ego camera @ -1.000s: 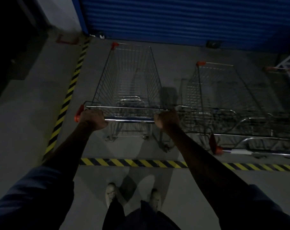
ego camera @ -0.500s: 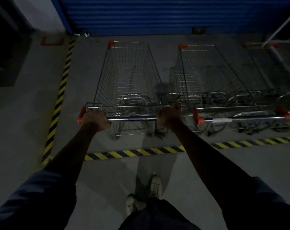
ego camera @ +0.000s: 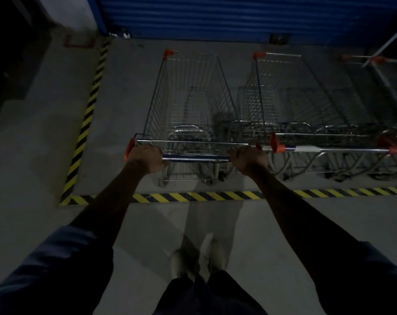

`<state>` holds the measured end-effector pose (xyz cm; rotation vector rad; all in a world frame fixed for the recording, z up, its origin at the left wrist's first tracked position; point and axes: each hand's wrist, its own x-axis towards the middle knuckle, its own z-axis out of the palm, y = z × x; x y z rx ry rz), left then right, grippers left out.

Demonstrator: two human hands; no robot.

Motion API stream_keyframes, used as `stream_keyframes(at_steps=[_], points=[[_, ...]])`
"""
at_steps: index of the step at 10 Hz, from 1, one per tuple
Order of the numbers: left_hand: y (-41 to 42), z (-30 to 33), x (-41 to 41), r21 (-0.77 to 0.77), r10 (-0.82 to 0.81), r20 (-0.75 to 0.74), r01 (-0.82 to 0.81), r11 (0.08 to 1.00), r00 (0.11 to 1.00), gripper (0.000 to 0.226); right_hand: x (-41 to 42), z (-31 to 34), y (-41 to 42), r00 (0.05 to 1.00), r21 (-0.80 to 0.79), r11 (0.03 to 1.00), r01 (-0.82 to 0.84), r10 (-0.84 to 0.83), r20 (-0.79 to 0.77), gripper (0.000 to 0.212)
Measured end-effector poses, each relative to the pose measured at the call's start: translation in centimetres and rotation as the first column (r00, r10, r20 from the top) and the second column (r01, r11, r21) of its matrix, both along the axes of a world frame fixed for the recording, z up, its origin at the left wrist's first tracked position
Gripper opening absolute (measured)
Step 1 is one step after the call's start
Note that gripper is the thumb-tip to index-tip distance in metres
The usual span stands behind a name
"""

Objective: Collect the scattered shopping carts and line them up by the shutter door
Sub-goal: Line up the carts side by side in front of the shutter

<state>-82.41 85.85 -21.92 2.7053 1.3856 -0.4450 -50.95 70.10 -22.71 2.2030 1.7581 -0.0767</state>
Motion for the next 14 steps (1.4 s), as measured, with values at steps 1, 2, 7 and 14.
stream_keyframes(at_steps=[1, 2, 7, 14], points=[[0.9, 0.2, -0.6, -0.023, -0.008, 0.024, 0.008, 1.0, 1.0, 0.076, -0.5, 1.3, 0.3, 0.998, -0.024, 0.998, 0.057, -0.057, -0.031, 0.052], [2.1, 0.2, -0.7, -0.077, -0.011, 0.001, 0.011, 0.997, 1.0, 0.061, 0.0, 1.7, 0.9, 0.982, -0.034, 0.988, 0.149, -0.152, -0.11, 0.052], [0.7, -2.7, -0.3, 0.182, 0.027, 0.004, -0.027, 0.983, 1.0, 0.069, 0.1, 1.6, 1.1, 0.957, -0.013, 0.97, 0.241, -0.24, -0.161, 0.085], [1.6, -3.9, -1.1, 0.3, -0.045, 0.091, 0.015, 0.954, 0.995, 0.07, 1.0, -1.0, 2.1, 0.987, 0.084, 0.989, 0.123, -0.113, -0.117, 0.092]])
